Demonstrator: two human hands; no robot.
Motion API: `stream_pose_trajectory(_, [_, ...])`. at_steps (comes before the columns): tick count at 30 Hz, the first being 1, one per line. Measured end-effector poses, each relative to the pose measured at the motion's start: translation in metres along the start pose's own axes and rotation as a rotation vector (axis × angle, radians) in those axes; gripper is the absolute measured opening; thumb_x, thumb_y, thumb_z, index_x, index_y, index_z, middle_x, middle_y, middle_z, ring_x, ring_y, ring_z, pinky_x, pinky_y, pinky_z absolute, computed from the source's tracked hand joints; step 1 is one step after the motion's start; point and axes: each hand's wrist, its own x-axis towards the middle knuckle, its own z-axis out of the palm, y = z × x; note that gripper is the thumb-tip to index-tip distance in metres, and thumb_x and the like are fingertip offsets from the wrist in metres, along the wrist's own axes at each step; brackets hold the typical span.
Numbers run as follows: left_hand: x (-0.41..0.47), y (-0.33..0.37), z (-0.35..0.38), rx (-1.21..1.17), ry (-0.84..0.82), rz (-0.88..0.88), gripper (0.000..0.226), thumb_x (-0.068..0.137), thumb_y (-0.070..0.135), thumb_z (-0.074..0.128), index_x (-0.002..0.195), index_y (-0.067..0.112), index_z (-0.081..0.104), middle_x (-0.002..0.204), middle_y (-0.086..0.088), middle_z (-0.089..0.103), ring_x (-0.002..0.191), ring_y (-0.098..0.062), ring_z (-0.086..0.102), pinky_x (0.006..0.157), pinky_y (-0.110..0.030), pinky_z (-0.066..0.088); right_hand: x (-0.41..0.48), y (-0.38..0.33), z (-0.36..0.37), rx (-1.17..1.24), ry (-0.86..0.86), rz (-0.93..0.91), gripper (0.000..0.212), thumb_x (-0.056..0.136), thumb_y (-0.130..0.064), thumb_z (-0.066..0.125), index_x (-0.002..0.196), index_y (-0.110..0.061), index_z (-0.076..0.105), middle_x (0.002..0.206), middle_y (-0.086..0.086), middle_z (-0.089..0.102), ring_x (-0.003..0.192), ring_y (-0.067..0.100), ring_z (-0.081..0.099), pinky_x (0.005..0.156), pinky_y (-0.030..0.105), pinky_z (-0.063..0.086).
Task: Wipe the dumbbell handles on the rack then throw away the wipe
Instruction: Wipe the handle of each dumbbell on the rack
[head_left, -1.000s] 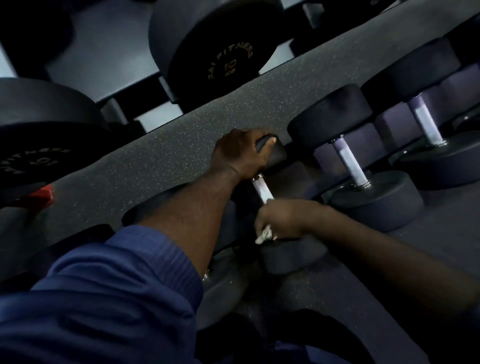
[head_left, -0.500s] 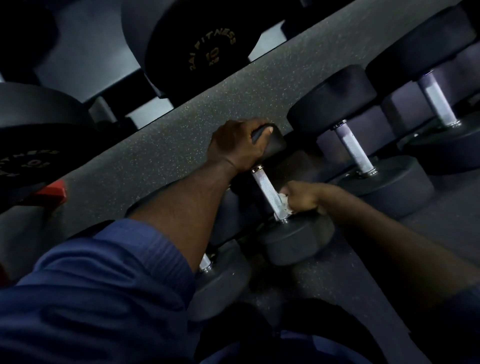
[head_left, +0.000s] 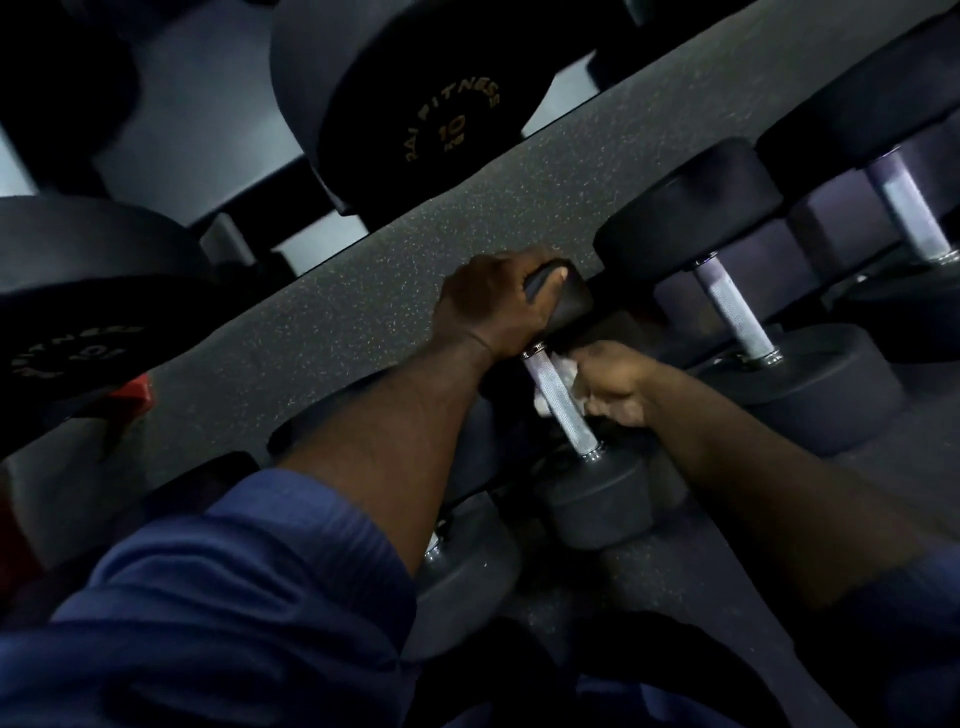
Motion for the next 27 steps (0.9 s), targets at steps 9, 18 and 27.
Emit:
stream_pose_trajectory(9, [0.0,0.003,-0.005,-0.003,-0.008,-0.01,0.034,0.098,0.053,0.059,0.127,0.039,0.071,0.122,0.002,0.075,0.11,-0.027,0.07,0.091,-0.034,0.056,-0.028,-0.003,0.003,-1.136,0.264,-0.364,0.008,0.085,-0.013,0.06,0.078,-0.015,0.06,0.091,0.012,0.072,0.092,0.033,0.069,0.069,0.033,0.047])
stream_pose_trajectory(18, [-0.003,0.005,-0.002,0.011,0.011,-0.016,0.038,0.096,0.058,0.053,0.123,0.04,0.072,0.119,0.003,0.076,0.108,-0.025,0.072,0.09,-0.038,0.058,-0.003,0.021,-0.011,-1.664,0.084,-1.277,0.029,0.105,-0.021,0.043,0.112,-0.013,0.071,0.128,0.003,0.066,0.133,0.022,0.054,0.11,0.035,0.045])
stream_pose_trajectory(27, [-0.003,0.005,-0.001,0.026,0.013,-0.032,0.038,0.097,0.058,0.056,0.126,0.04,0.072,0.124,0.003,0.075,0.112,-0.024,0.07,0.094,-0.033,0.055,-0.009,-0.01,0.022,-2.215,-0.292,-0.891,0.029,0.092,-0.026,0.047,0.087,-0.015,0.074,0.093,0.008,0.071,0.095,0.033,0.067,0.082,0.042,0.055])
